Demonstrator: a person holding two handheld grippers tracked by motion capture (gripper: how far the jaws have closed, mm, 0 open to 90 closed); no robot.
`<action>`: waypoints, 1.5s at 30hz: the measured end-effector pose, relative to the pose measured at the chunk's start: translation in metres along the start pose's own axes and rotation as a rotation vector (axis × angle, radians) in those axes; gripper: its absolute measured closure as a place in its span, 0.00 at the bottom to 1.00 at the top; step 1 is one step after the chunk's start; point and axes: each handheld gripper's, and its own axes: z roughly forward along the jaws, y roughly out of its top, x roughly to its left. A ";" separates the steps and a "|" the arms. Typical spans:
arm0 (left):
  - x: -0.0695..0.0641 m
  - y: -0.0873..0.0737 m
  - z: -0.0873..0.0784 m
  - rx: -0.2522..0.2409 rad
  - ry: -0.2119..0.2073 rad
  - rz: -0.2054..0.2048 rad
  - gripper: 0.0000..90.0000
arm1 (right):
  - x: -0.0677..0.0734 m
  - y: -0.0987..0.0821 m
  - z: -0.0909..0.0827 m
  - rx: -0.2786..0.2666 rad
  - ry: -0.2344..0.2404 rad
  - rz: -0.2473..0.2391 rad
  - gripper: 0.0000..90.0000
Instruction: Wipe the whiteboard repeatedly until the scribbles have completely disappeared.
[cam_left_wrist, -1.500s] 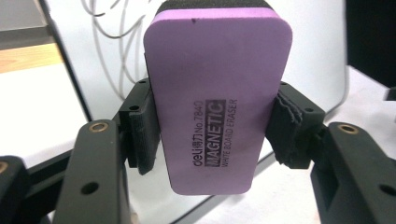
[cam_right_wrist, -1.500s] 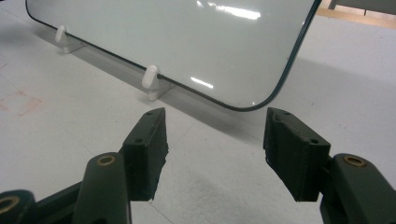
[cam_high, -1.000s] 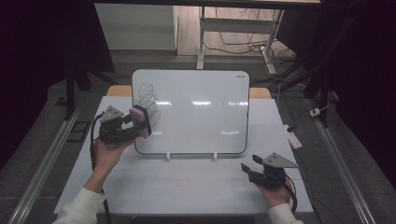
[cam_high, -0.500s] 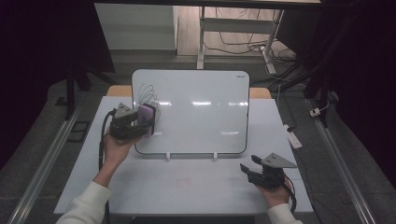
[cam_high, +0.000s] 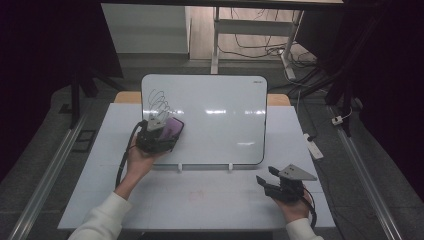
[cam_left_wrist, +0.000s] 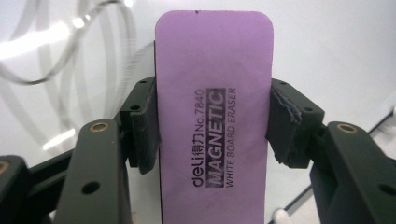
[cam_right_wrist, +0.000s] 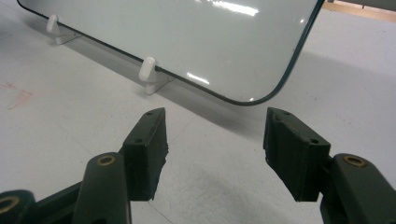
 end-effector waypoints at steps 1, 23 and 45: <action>-0.002 0.000 0.001 0.003 0.010 0.013 0.46 | 0.000 0.000 0.000 0.001 0.000 -0.002 0.43; 0.016 0.017 -0.007 -0.014 0.122 0.052 0.46 | -0.001 0.000 -0.002 -0.009 -0.004 0.002 0.43; -0.005 0.011 0.001 -0.047 0.196 -0.028 0.46 | -0.002 0.000 -0.002 -0.012 0.000 0.008 0.43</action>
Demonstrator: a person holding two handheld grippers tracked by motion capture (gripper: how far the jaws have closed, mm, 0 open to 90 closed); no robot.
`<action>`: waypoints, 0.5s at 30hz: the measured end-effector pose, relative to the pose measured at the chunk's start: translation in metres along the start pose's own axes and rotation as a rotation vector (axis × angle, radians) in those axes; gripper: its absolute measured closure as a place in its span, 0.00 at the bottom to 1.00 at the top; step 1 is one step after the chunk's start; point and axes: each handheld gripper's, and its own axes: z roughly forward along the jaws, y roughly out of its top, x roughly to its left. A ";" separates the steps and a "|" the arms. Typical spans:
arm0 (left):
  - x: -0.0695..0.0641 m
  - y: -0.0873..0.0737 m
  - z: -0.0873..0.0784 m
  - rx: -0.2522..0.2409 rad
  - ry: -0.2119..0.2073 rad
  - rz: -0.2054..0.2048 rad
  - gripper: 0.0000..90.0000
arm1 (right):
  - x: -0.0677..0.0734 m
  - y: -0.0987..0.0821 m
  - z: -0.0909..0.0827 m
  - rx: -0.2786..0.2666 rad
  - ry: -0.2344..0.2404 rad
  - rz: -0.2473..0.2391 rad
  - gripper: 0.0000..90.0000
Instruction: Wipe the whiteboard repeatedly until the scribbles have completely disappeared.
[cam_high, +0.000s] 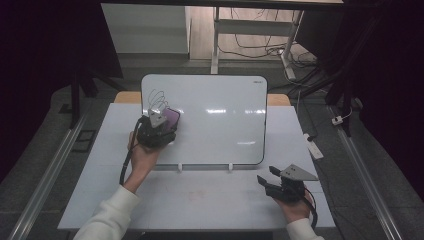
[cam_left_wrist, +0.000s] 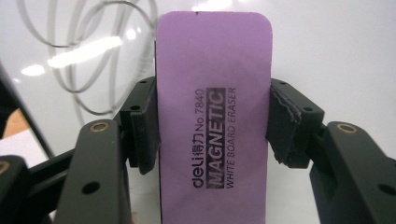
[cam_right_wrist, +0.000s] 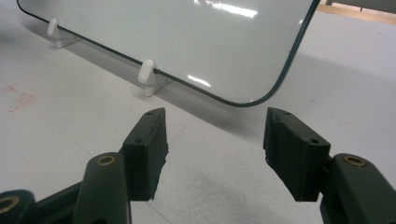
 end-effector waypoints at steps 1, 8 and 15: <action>-0.004 -0.002 0.001 0.005 0.002 0.018 0.46 | 0.000 0.000 0.000 0.001 0.001 0.000 0.43; -0.008 -0.002 0.003 0.007 -0.030 0.026 0.46 | 0.001 0.000 0.000 0.001 -0.002 -0.005 0.43; 0.018 0.023 0.001 -0.021 0.000 -0.028 0.46 | 0.000 -0.001 0.001 0.003 -0.003 -0.003 0.43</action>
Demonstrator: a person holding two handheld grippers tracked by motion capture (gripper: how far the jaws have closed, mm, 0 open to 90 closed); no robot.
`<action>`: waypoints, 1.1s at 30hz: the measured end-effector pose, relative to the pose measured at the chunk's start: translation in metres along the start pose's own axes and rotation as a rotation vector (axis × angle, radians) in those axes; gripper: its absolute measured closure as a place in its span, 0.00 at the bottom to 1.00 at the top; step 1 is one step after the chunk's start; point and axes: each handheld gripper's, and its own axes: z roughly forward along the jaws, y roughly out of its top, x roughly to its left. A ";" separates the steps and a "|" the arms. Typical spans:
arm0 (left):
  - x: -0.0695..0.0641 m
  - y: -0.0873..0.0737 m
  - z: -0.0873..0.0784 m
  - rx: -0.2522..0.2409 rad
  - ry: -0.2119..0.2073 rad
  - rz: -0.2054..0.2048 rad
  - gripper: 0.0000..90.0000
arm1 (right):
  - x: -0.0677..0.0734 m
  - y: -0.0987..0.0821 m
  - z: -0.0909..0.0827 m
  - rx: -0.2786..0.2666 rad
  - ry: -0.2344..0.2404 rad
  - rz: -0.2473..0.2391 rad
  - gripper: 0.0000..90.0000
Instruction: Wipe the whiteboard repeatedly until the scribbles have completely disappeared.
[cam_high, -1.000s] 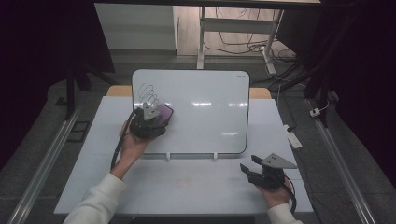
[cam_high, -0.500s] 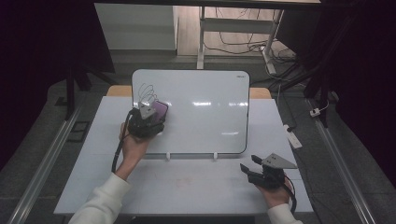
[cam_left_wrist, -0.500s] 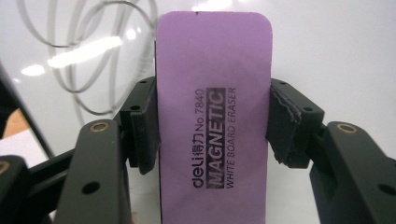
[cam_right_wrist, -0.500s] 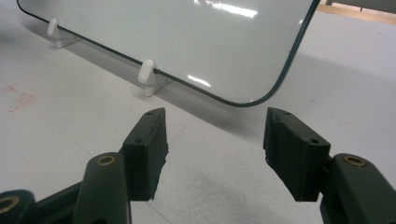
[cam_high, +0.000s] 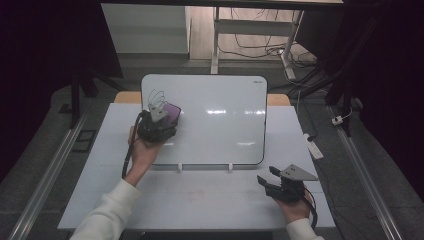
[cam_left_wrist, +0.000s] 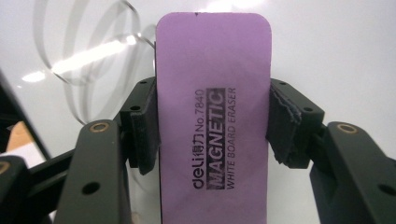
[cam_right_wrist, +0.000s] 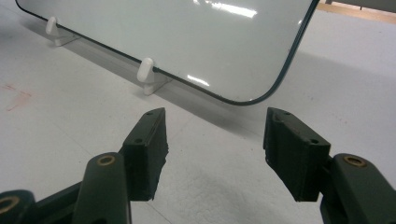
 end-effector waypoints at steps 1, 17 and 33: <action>0.003 0.004 0.000 -0.003 0.007 -0.002 0.46 | 0.000 0.000 0.000 0.000 0.000 0.000 0.43; 0.017 0.026 0.003 -0.005 0.009 -0.008 0.46 | 0.000 0.000 0.000 0.000 0.000 0.000 0.43; 0.020 0.017 0.000 0.001 0.030 0.003 0.46 | 0.001 0.000 0.000 -0.001 0.000 -0.001 0.43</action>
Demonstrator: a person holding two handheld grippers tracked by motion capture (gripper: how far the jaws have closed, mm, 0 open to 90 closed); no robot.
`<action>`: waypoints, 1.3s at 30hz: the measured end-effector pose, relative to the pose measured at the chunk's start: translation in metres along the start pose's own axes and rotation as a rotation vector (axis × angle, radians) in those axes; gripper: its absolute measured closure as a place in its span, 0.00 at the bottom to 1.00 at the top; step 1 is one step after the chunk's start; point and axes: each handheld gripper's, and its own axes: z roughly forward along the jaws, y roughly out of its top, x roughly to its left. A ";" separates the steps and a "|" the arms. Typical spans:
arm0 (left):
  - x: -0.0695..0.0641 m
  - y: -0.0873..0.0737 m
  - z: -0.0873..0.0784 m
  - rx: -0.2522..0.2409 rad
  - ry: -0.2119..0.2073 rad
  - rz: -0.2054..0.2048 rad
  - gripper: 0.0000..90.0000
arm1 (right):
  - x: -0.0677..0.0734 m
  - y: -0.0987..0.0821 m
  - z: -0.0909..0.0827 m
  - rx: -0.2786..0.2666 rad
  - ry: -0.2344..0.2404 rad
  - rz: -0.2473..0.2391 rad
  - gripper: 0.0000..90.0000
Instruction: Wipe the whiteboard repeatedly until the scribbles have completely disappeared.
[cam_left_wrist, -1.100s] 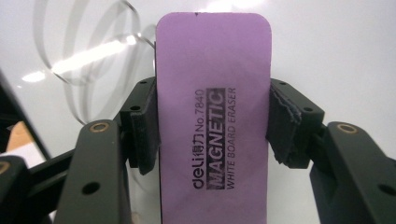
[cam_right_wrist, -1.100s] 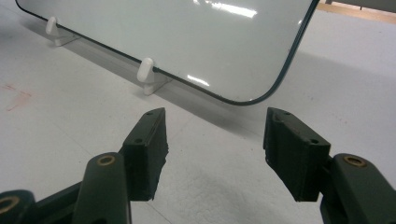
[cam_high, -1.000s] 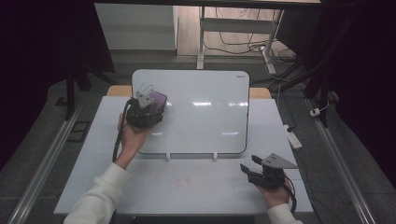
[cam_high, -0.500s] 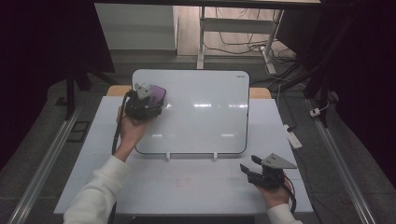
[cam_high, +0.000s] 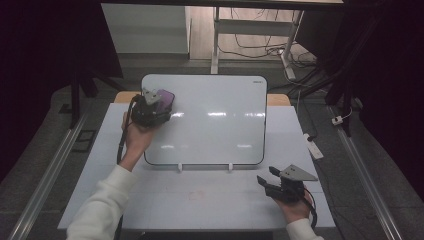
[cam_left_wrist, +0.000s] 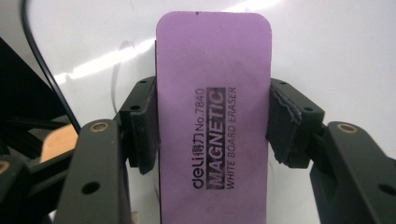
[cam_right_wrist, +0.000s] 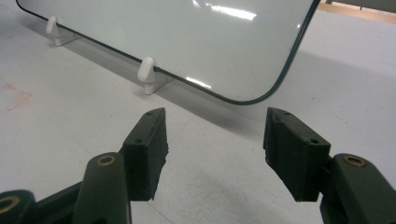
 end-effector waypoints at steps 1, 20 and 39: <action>-0.001 -0.004 -0.001 0.003 -0.006 -0.001 0.46 | 0.001 0.000 0.000 0.000 0.001 -0.001 0.43; 0.010 -0.013 -0.003 -0.002 -0.056 -0.076 0.46 | 0.003 0.001 0.000 0.007 -0.010 -0.019 0.43; 0.027 0.019 0.002 -0.003 0.008 -0.057 0.46 | 0.003 0.000 0.002 0.013 -0.008 -0.021 0.43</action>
